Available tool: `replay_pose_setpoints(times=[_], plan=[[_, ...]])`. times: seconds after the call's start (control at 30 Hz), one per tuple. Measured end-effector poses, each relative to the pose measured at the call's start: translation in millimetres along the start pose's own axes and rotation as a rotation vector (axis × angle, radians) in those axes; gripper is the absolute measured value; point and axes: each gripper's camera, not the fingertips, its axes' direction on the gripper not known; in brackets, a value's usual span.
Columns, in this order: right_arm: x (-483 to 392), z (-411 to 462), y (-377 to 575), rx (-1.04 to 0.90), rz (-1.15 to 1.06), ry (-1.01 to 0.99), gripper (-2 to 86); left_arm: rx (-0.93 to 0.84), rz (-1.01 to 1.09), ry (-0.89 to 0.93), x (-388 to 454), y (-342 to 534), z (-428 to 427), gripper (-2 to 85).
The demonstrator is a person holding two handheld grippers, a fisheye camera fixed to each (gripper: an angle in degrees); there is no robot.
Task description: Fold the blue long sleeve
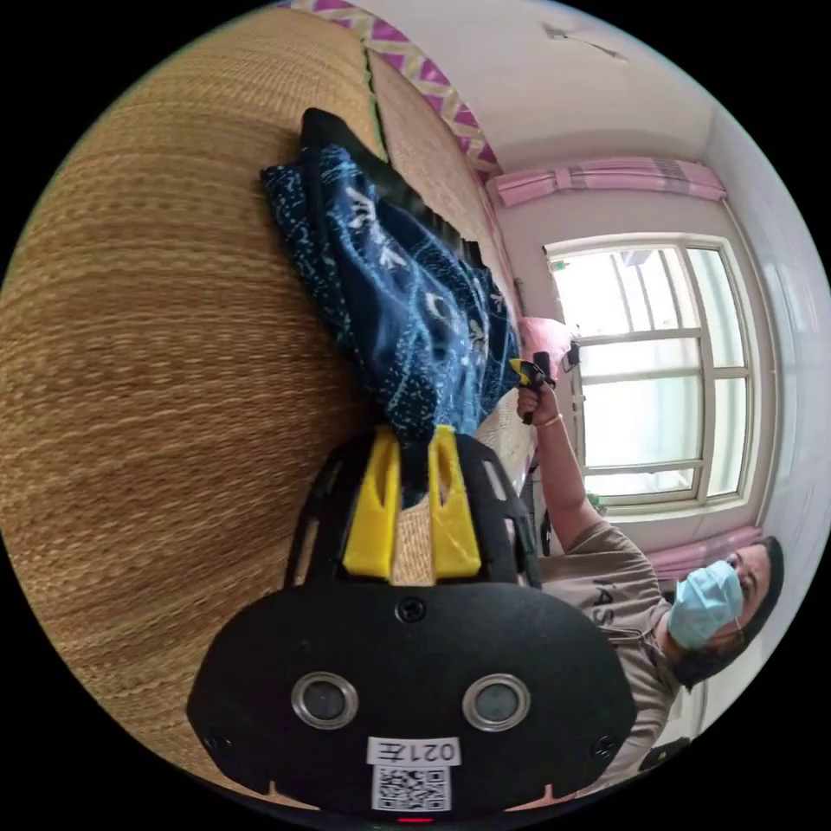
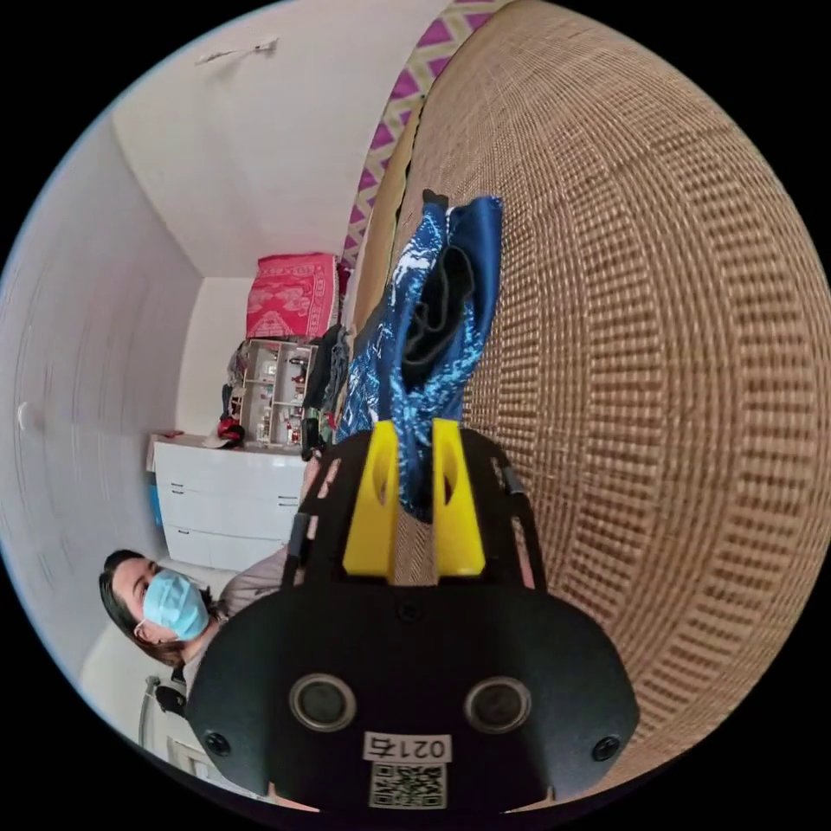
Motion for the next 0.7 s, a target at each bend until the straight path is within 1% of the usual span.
replay_pose_setpoints(times=[0.1, 0.17, 0.27, 0.33, 0.4, 0.47, 0.53, 0.6, 0.63, 0.67, 0.7], plan=[[-1.3, 0.4, 18.6, 0.043, 0.002, -0.073, 2.9, 0.02, 0.01, 0.067, -4.3, 4.1, -18.7, 0.4], [-7.3, -4.2, 36.3, 0.047, -0.012, -0.069, 2.4, 0.024, 0.02, 0.046, -2.8, 8.1, -37.9, 0.0], [-17.5, -0.9, 80.1, -0.003, -0.028, -0.059, 1.8, -0.015, 0.042, 0.033, -2.7, 10.2, -69.7, 0.0], [-19.6, 16.6, 130.8, -0.037, -0.006, -0.079, 1.9, -0.054, 0.061, 0.027, -2.1, 6.9, -85.1, 0.5], [-17.7, 41.4, 176.4, -0.061, 0.04, -0.089, 2.2, -0.104, 0.099, -0.027, 0.4, -0.4, -100.4, 2.0], [-15.8, 70.7, 223.8, -0.068, 0.086, -0.125, 2.8, -0.115, 0.121, -0.06, 0.6, -3.0, -111.1, 3.4], [-12.4, 101.1, 278.7, -0.049, 0.132, -0.179, 4.6, -0.084, 0.112, -0.091, -1.1, 0.9, -127.3, 4.7], [-15.9, 98.8, 302.3, -0.021, 0.094, -0.165, 6.6, 0.087, 0.136, -0.097, 6.7, 25.8, -166.2, 6.8], [-21.7, 82.5, 309.5, 0.008, 0.049, -0.093, 7.6, 0.133, 0.153, -0.096, 11.5, 35.6, -175.6, 7.2], [-25.7, 71.6, 311.4, 0.027, 0.025, -0.04, 7.9, 0.191, 0.215, -0.081, 26.6, 56.5, -186.9, 7.9], [-37.5, 45.6, 312.9, 0.076, -0.044, 0.064, 8.4, 0.213, 0.289, -0.062, 47.4, 79.5, -187.1, 8.1]])
